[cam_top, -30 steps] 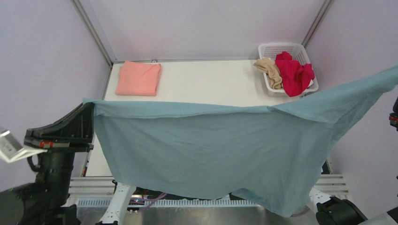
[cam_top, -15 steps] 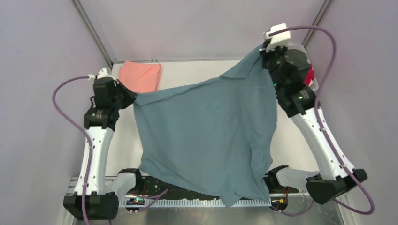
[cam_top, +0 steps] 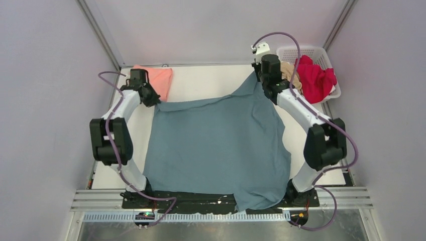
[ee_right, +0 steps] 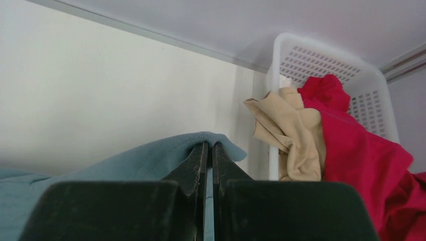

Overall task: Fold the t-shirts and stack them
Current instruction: Flatten out the tshirt

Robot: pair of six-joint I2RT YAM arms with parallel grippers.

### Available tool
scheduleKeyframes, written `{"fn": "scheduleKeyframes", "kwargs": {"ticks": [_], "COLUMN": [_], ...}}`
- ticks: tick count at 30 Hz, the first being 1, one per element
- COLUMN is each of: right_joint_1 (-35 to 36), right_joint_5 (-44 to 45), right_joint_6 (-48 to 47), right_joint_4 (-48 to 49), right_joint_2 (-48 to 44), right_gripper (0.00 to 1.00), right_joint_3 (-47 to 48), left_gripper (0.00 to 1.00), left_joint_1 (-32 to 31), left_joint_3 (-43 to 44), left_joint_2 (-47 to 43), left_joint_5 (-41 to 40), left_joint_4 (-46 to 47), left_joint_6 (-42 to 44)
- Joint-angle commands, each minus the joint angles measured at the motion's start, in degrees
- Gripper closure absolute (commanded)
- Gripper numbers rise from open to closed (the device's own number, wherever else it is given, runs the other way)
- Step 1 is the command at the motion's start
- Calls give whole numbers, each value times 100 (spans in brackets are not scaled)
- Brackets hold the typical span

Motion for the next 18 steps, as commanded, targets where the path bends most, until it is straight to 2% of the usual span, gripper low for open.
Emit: {"fn": "scheduleKeyframes", "kwargs": {"ticks": [1,3,4,5,6,7,9,10,11,12,13,14,15,18], "right_joint_1": [-111,-136,-151,-162,-191,-209,-252,-257,-267,-269,-270,-270,-272,-271], "right_joint_5": [210,220,219,246,258,304,569,593,532,353,250,36,-54,-691], "right_joint_6": [78,34,17,50,104,289,647,762,942,1077,1127,1228,1291,1653], "right_joint_4": [385,366,381,365,218,25,-742,-1364,-1663,-2170,-2347,-2478,-2448,-1887], "right_joint_2": [1084,1593,1795,2201,2454,3003,3906,4186,4717,4912,5158,5131,5045,4080], "right_gripper": [94,95,94,92,90,88,77,60,49,31,24,7,1,5], "right_joint_3": [1025,1451,1588,1934,2425,2743,4057,5008,5511,6270,6529,6663,6580,5296], "left_gripper": [100,100,92,73,65,63,50,33,20,10,2,1,0,1], "left_joint_1": [11,12,14,11,11,11,8,12,2,-2,-22,-38,-60,-98], "left_joint_3": [1316,1964,2259,2594,2965,3312,3919,4128,4272,4339,4337,4269,4193,3953], "left_joint_2": [1067,1652,1904,2146,2375,2598,2890,2951,2958,2904,2809,2659,2518,2105], "left_joint_5": [103,4,-72,-150,-170,-342,-340,-321,-271,-253,-251,-250,-250,98], "left_joint_4": [6,-229,-378,-596,-829,-1082,-1427,-1531,-1575,-1599,-1597,-1542,-1497,-1443], "left_joint_6": [-106,-186,-253,-346,-446,-561,-692,-728,-723,-678,-630,-588,-515,-311]}}
